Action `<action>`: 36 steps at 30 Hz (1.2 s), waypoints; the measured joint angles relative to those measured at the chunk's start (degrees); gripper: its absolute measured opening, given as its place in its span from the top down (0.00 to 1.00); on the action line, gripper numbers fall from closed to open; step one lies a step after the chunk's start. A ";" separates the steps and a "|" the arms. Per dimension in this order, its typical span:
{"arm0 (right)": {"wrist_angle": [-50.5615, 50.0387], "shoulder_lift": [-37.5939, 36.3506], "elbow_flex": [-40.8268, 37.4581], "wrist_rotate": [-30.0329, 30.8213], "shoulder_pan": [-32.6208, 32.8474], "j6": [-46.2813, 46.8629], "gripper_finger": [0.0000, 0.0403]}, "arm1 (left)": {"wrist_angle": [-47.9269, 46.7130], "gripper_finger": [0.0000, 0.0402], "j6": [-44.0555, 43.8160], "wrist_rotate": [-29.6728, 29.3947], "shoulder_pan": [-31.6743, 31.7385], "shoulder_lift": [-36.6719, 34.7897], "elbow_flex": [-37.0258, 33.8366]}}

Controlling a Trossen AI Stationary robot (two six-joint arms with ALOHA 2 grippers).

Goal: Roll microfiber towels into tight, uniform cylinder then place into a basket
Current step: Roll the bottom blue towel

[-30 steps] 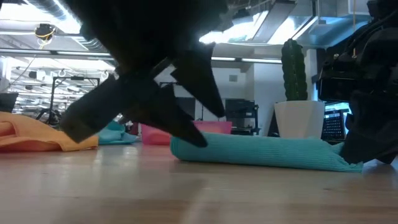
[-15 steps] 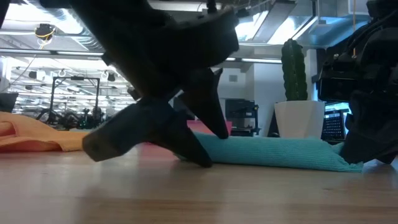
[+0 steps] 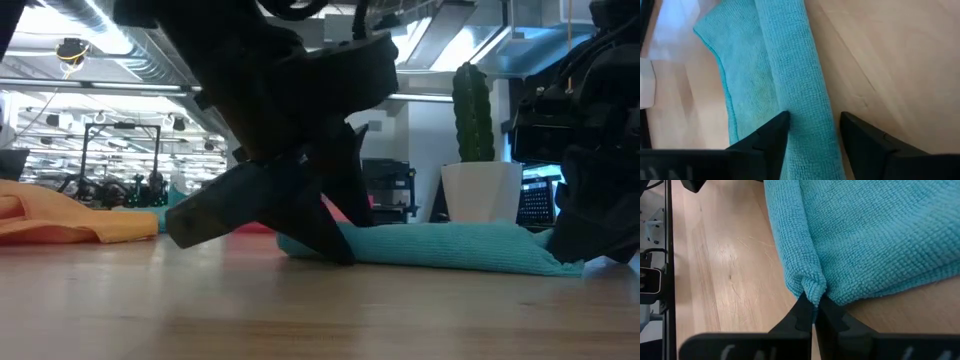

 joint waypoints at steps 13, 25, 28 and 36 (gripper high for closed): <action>1.06 -0.72 1.28 -2.29 0.07 -7.81 0.98 | -0.13 0.90 -1.63 4.28 1.61 0.07 -0.09; -3.51 -5.07 1.75 -1.90 0.15 -20.98 0.69 | -0.77 1.00 -3.64 7.92 1.43 0.02 -0.11; -5.42 -6.61 1.79 -2.34 0.11 -20.96 0.58 | -1.05 1.00 -5.85 8.52 1.43 0.01 -0.11; -13.39 -16.78 1.87 -1.15 1.24 -21.74 0.45 | -2.50 1.00 -14.51 14.38 1.33 -2.04 -0.15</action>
